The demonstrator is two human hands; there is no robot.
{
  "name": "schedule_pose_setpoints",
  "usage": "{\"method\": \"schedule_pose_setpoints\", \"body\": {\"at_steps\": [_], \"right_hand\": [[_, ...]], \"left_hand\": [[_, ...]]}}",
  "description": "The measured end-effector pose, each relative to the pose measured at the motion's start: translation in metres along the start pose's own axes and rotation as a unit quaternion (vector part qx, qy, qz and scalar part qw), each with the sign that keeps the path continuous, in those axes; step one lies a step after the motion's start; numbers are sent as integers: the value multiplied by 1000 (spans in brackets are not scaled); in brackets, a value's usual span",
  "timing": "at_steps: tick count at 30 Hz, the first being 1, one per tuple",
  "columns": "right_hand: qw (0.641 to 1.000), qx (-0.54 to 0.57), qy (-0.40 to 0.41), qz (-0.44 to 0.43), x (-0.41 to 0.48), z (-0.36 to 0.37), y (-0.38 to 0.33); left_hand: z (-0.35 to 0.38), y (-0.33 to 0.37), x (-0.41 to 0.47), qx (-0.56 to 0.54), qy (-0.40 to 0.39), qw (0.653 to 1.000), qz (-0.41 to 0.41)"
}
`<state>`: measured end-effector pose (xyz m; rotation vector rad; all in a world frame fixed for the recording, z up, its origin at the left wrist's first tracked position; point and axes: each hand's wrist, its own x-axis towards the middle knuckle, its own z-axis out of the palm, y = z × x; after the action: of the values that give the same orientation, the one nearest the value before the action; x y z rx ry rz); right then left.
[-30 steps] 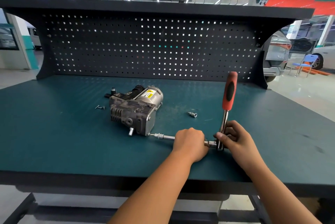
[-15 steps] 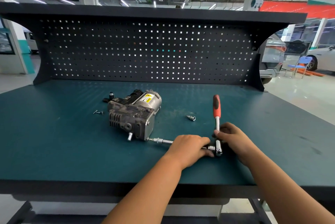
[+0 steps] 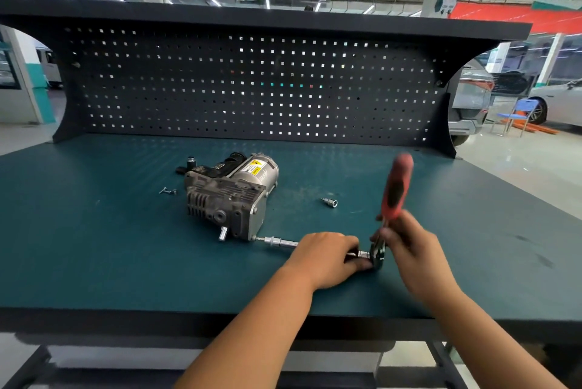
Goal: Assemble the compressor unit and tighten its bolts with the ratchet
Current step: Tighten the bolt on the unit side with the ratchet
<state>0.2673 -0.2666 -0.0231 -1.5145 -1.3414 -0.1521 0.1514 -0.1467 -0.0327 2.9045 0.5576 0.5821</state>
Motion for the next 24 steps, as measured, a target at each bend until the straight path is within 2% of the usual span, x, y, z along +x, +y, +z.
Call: {"method": "schedule_pose_setpoints", "body": {"at_steps": [2, 5, 7, 9, 11, 13, 15, 17, 21, 22, 24], "right_hand": [[992, 3, -3, 124, 27, 10, 4], [950, -64, -100, 288, 57, 22, 17], [927, -108, -138, 331, 58, 26, 24], [937, -39, -115, 328, 52, 27, 29], [947, 100, -54, 300, 43, 22, 25], [961, 152, -2, 232, 35, 14, 13], [980, 149, 7, 132, 21, 9, 1], [986, 153, -20, 57, 0, 6, -13], [993, 15, -26, -112, -31, 4, -14], [990, -21, -20, -140, -33, 3, -12], [992, -33, -10, -125, -27, 3, -11]], "left_hand": [[0, 0, -1, -12, 8, 1000, 1], [-2, -1, -2, -22, 10, 1000, 5], [-2, -1, -2, -29, 4, 1000, 10], [-1, -1, -1, -34, -8, 999, 9], [0, 0, 0, -24, -19, 999, 7], [0, 0, 1, -15, -20, 1000, 2], [-1, 1, 0, -18, -12, 1000, -5], [-1, 1, -1, -18, -8, 1000, -2], [0, 0, 0, -10, -21, 1000, 1], [0, 0, 1, -8, -23, 1000, 1], [1, -1, 1, -11, -20, 1000, -1]]}}
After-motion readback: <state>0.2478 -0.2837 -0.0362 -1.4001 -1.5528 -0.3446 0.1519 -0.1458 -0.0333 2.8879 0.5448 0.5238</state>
